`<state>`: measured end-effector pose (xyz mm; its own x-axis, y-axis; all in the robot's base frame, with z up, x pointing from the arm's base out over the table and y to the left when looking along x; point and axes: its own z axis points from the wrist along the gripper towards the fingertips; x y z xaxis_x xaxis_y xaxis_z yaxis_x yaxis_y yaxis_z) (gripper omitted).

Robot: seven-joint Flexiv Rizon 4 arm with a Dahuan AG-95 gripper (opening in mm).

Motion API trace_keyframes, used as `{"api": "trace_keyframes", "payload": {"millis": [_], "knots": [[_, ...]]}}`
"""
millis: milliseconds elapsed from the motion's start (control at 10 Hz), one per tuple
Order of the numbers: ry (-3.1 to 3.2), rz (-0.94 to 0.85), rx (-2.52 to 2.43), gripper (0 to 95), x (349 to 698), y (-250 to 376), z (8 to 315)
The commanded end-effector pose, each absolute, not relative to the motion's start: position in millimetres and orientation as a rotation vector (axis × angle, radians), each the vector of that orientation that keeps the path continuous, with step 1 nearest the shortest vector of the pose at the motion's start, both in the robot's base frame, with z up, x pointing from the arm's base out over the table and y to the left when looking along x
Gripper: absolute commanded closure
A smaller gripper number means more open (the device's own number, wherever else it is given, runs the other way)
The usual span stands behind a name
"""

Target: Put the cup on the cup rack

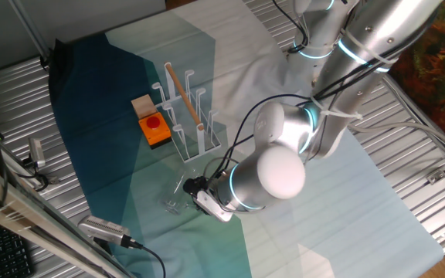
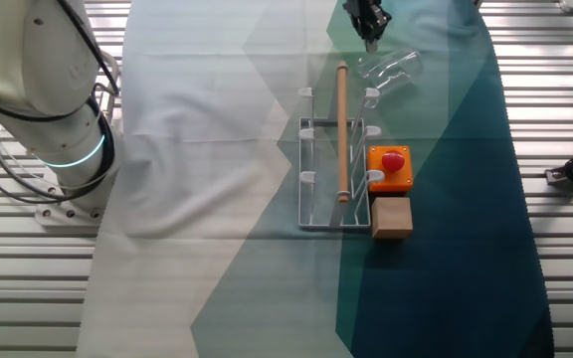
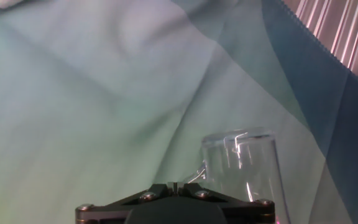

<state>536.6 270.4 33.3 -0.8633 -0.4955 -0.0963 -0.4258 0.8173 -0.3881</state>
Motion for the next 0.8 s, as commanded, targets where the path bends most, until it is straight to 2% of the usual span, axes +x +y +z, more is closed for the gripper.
{"api": "trace_keyframes", "payload": {"millis": [100, 200, 800], "knots": [[2.813, -0.536, -0.690, 76.0, 535.9, 268.1, 34.9], [2.815, -0.531, -0.674, 57.0, 535.6, 266.7, 34.3], [2.798, -0.513, -0.616, 57.0, 537.3, 261.1, 27.3]]}}
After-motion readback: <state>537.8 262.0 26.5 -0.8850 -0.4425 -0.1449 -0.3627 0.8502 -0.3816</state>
